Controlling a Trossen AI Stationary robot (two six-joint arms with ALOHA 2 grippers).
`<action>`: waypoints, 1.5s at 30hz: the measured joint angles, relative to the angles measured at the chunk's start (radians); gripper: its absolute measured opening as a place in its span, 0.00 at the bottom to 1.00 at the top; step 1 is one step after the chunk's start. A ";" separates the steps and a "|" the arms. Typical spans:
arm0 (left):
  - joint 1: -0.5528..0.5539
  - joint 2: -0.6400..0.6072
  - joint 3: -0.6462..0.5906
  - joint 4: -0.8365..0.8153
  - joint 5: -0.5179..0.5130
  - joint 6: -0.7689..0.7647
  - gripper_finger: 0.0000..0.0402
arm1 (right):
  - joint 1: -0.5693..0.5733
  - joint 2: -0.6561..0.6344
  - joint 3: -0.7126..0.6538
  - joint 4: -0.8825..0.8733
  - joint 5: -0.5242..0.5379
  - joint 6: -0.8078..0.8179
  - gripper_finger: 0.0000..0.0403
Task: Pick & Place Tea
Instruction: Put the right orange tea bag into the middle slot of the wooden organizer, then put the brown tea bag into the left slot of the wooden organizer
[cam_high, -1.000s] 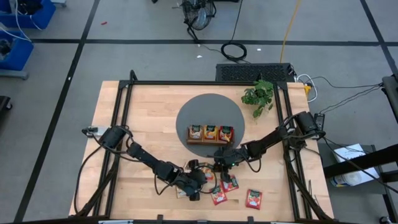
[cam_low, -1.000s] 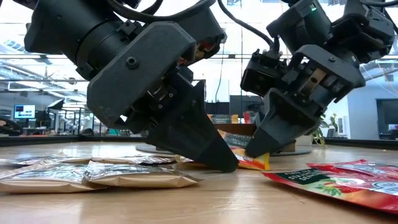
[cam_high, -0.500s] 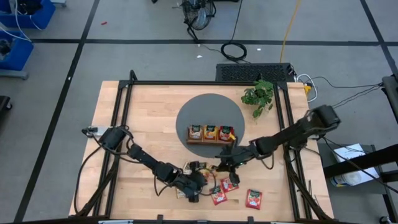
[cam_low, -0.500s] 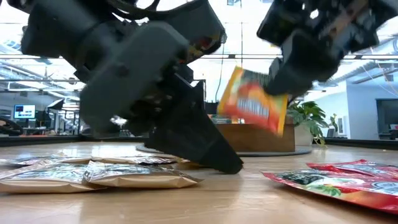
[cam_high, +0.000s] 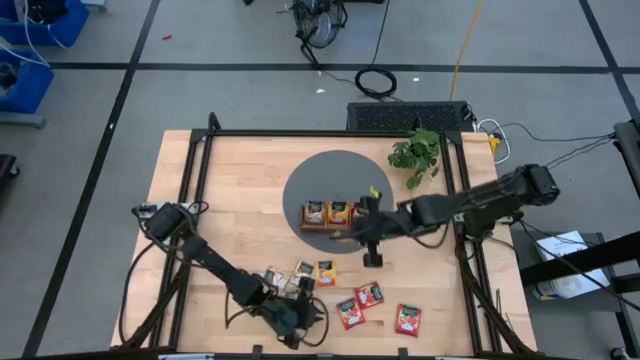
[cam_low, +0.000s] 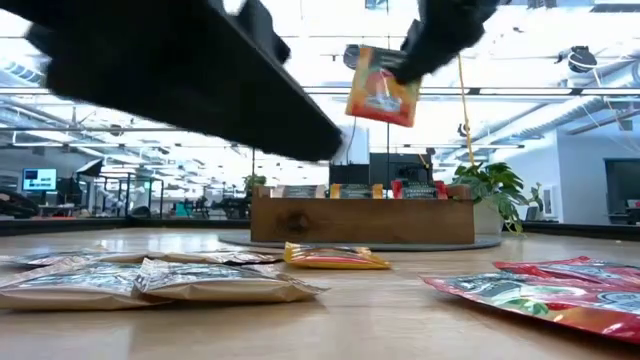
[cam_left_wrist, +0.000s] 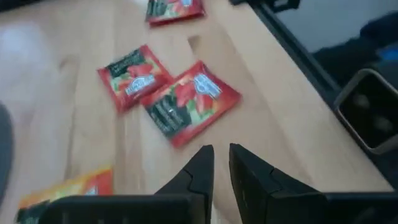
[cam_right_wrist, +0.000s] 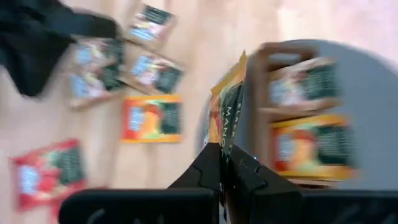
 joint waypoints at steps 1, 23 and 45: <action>-0.009 -0.003 0.001 0.008 0.002 0.002 0.14 | -0.019 0.009 0.031 -0.029 0.009 -0.042 0.00; -0.127 -0.076 0.002 -0.087 -0.033 0.043 0.14 | -0.272 0.308 0.094 -0.075 -0.045 -0.268 0.00; -0.119 -0.076 0.002 -0.091 -0.027 0.002 0.14 | -0.281 0.318 0.093 -0.045 -0.041 -0.259 0.19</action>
